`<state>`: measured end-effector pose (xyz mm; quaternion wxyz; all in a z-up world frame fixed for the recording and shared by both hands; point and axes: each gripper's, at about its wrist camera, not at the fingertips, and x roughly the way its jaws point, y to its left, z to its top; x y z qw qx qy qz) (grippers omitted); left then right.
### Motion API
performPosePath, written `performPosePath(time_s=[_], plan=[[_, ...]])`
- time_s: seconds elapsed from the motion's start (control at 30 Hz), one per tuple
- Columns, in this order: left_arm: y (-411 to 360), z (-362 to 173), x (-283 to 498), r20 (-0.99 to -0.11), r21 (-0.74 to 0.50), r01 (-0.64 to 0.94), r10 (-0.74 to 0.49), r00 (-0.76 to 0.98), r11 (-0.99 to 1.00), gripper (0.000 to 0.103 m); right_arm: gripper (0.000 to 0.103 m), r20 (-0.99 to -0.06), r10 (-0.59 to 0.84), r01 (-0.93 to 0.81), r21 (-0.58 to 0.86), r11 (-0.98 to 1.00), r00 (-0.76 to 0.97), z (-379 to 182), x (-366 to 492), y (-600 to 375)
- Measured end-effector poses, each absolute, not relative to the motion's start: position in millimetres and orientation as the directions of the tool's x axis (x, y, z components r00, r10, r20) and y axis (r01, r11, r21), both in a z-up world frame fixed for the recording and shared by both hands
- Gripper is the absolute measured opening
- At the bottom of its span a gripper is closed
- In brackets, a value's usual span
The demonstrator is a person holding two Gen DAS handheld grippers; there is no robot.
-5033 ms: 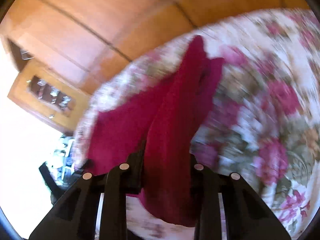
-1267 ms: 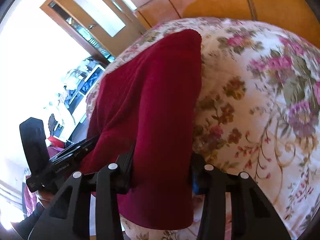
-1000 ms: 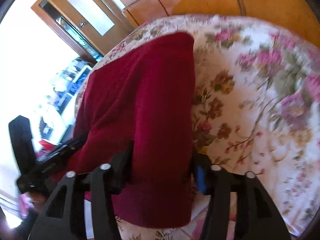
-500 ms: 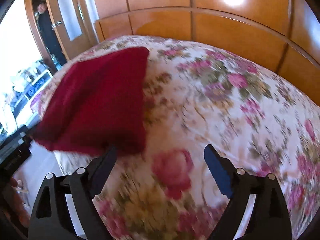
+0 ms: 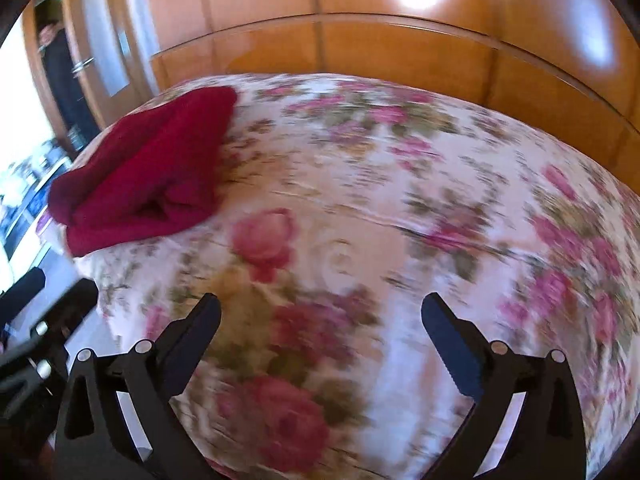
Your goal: Fold small clothes
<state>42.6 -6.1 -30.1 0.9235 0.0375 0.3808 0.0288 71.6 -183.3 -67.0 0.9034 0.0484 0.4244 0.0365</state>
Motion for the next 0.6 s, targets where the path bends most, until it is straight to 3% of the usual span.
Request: performPosePath(time_s=[0.2,0.6], plan=[[-30.0,-29.2,50.4,-0.696,0.092,0.042,0.034,0.717,0.995,0.079,0.1,-0.74,0.036,0.066,0.108,0.992,0.671,-55.3,62.8,-201.3],[-21.6,-28.2,72.4,-0.7,0.033,-0.012,0.032,0.713,0.999,0.08,0.1,-0.675,-0.068,0.101,0.009,0.995,0.734,-33.5,62.6,-203.3]])
